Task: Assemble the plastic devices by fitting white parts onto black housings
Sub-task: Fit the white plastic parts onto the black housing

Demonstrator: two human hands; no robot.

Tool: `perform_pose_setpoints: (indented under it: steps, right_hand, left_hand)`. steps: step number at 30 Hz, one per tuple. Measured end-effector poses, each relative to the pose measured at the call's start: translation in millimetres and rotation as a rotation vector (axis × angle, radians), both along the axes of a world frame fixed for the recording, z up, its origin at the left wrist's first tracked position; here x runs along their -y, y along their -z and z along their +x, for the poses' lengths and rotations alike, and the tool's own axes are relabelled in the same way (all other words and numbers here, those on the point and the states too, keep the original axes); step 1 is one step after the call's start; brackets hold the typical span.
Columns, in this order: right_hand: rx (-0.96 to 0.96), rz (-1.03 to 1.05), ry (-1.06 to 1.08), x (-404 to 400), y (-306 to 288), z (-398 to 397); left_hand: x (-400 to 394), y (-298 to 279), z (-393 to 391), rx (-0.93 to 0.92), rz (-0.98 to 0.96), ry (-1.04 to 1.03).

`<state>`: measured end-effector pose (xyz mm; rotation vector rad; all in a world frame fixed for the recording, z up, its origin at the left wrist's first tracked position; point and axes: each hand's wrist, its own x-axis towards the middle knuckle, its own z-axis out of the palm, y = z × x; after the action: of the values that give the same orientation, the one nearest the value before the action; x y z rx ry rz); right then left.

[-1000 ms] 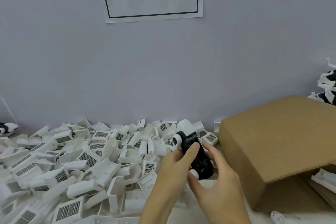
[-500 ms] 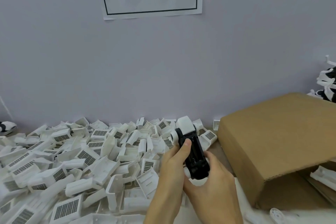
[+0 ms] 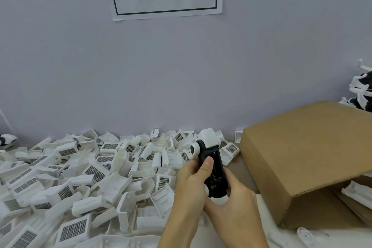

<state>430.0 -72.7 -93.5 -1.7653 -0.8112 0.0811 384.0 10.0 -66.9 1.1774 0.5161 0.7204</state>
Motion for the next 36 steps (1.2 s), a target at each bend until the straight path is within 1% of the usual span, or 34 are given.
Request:
perform_pose_setpoints:
  steps: [3,5,8,12,15,18,22,28,33,36]
  right_hand:
    - [-0.042,0.063,-0.089,-0.9,5.6,5.4]
    - [-0.038,0.094,-0.084,-1.9,8.9,8.3]
    - [-0.079,0.203,-0.055,-1.2,12.4,11.8]
    - [-0.22,0.449,-0.089,1.5,12.2,12.5]
    - [-0.333,0.53,-0.01,0.8,8.3,13.5]
    - [-0.337,0.532,0.118,0.7,9.5,21.5]
    - [-0.334,0.476,0.179,1.5,15.4,27.8]
    - [-0.345,0.459,0.203,3.5,16.7,29.5]
    - [-0.373,0.482,0.198,4.0,12.7,27.9]
    - [-0.378,0.482,0.137,3.1,7.1,22.5]
  left_hand:
    - [-0.5,1.1,0.0,0.021,0.052,0.021]
    - [-0.2,4.5,1.8,0.014,0.119,0.008]
    - [-0.3,10.0,4.0,-0.031,0.329,0.009]
    - [2.0,12.3,3.6,-0.059,0.545,0.119]
    - [3.3,15.8,3.9,-0.133,0.666,0.158]
    - [4.5,16.3,2.7,-0.209,0.758,0.147]
    - [4.5,15.0,0.7,-0.255,0.789,0.159]
    - [5.6,17.0,2.9,-0.31,0.79,0.16]
    - [5.7,18.6,2.8,-0.293,0.784,0.165]
    - [4.7,21.1,3.4,-0.263,0.735,0.115]
